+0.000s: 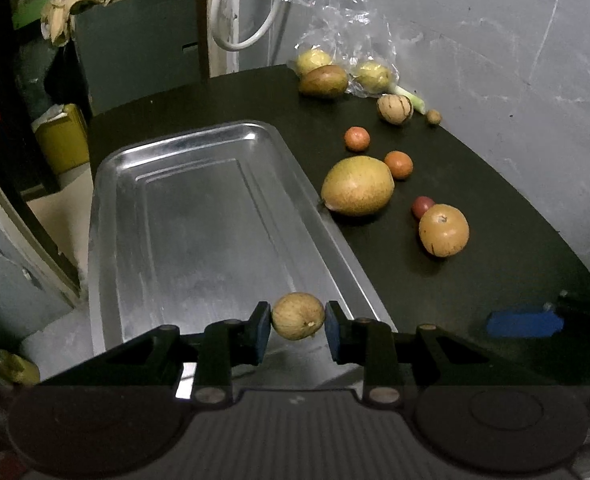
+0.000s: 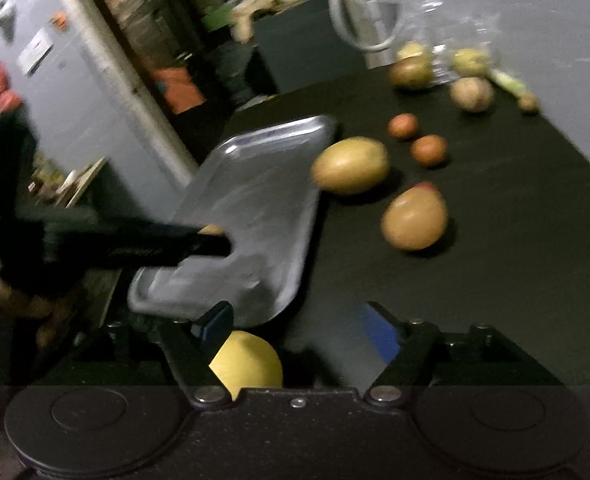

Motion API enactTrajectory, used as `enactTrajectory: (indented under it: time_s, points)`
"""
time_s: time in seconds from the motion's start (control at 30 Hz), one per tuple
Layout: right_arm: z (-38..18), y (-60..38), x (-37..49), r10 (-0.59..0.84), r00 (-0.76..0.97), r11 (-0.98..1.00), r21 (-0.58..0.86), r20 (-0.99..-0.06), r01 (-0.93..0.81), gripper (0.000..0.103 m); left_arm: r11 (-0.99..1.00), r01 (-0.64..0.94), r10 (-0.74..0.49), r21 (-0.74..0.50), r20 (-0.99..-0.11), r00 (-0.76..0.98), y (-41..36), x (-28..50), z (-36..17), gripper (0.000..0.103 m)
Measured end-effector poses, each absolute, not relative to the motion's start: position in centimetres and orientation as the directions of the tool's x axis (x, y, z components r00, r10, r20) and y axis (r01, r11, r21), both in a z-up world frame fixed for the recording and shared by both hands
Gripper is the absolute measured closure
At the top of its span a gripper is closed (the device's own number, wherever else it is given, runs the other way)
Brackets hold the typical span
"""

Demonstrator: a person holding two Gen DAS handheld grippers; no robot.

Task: Organize fruits
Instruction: 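Close the right gripper on the lemon and lift it while the left holds its fruit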

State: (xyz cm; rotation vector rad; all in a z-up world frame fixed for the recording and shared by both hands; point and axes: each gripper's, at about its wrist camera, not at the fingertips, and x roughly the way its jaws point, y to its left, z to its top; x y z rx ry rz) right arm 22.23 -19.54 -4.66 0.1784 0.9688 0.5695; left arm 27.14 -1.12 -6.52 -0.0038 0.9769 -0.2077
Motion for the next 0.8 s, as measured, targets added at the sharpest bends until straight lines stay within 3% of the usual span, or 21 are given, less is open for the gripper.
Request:
enactTrajectory:
  time_s: [0.3,0.47,0.8]
  points:
    - [-4.6,-15.1,18.6,0.59,0.284,0.719,0.332,-0.756,-0.611,0.027,0.983,0.026,-0.165,-0.183,-0.803,0.572,1.2,20.4,-7.3,0.071]
    - [-5.3,-13.4,18.1,0.595,0.248,0.692,0.331,-0.764,-0.641,0.028,0.962,-0.082,-0.162,-0.261,-0.785,0.598,3.0,19.0,-8.4,0.07]
    - [-5.7,-9.5,17.5,0.6,0.214,0.623,0.282,-0.771,-0.729,0.027,0.951,-0.088,-0.185,-0.298,-0.772,0.609,3.8,18.5,-9.1,0.071]
